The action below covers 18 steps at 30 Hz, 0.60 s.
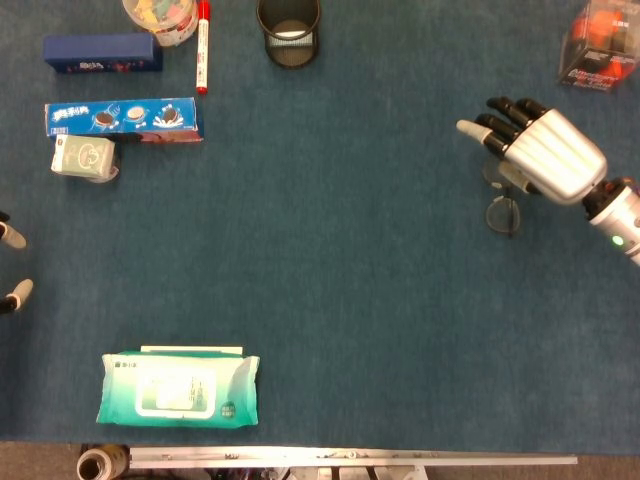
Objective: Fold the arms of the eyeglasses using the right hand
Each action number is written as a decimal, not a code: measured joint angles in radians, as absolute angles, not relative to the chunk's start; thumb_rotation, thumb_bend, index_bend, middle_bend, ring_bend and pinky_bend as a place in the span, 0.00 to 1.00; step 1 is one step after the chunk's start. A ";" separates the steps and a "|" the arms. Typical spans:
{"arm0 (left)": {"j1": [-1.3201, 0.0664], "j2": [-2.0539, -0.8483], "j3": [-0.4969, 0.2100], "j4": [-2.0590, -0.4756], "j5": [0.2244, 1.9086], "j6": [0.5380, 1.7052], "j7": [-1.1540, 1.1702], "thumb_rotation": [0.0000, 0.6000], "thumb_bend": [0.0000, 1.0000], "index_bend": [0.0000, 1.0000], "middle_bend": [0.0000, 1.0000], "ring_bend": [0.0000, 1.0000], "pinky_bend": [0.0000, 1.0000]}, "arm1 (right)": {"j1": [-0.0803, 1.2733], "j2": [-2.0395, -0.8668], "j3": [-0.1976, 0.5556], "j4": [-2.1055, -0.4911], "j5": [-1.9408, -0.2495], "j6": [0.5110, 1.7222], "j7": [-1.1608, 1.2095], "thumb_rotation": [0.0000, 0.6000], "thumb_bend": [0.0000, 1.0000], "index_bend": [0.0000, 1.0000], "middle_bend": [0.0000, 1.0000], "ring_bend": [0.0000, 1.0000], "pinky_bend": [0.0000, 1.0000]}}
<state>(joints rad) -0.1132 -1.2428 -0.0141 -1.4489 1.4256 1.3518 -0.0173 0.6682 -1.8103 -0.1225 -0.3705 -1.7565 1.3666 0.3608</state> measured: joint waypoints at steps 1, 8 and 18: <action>-0.113 -1.243 -0.014 -1.448 1.425 1.351 -0.018 1.00 0.18 0.42 0.28 0.26 0.45 | 0.668 -1.812 -0.123 -0.368 -1.757 1.365 0.363 1.00 0.34 0.18 0.29 0.18 0.34; -0.112 -1.244 -0.014 -1.445 1.427 1.353 -0.022 1.00 0.18 0.42 0.28 0.26 0.45 | 0.664 -1.821 -0.130 -0.355 -1.758 1.357 0.369 1.00 0.34 0.18 0.29 0.18 0.34; -0.114 -1.246 -0.014 -1.443 1.425 1.350 -0.023 1.00 0.18 0.42 0.28 0.26 0.45 | 0.653 -1.829 -0.138 -0.343 -1.758 1.348 0.378 1.00 0.34 0.18 0.29 0.18 0.34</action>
